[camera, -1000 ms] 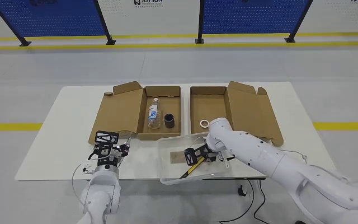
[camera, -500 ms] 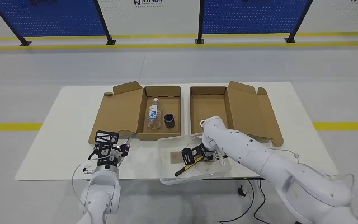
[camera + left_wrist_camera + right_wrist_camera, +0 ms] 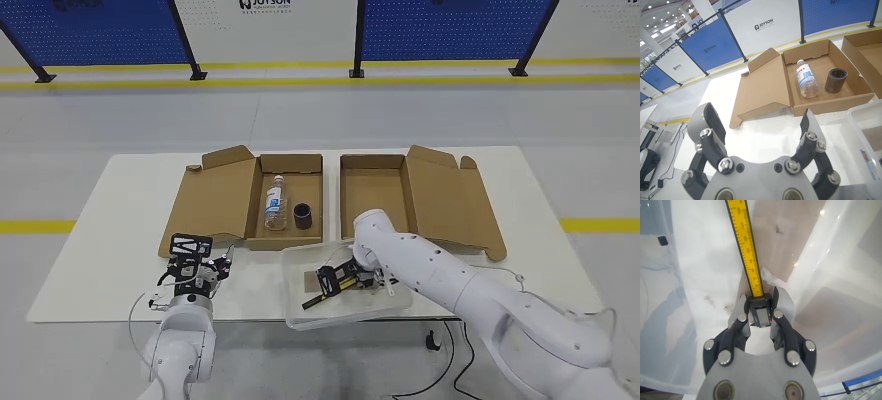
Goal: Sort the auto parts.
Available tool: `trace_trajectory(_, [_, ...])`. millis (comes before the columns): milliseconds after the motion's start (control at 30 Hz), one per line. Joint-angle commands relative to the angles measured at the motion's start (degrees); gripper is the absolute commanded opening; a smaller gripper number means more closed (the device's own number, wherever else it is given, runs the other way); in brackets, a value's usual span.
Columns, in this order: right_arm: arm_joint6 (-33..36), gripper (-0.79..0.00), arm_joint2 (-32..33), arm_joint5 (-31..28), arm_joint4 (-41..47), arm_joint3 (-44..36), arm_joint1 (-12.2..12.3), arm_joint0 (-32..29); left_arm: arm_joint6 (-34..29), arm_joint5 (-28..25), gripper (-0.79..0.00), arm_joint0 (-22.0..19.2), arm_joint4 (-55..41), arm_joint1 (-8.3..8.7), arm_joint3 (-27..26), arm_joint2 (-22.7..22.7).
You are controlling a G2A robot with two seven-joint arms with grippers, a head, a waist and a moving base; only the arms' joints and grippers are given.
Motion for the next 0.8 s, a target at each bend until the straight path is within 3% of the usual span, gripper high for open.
trace_trajectory(0, [-0.01,-0.785,0.0,-0.02,0.12,-0.08,-0.15,-0.03,0.0,0.0,0.0,0.0,0.0,0.0,0.0,0.0])
trace_trajectory(533, [2.1,-0.785,0.0,2.09,6.31,-0.74,-0.83,0.01,0.0,0.0,0.0,0.0,0.0,0.0,0.0,0.0])
trace_trajectory(767, [3.61,-0.785,0.0,3.61,9.61,-3.33,0.53,1.13,0.0,0.0,0.0,0.0,0.0,0.0,0.0,0.0])
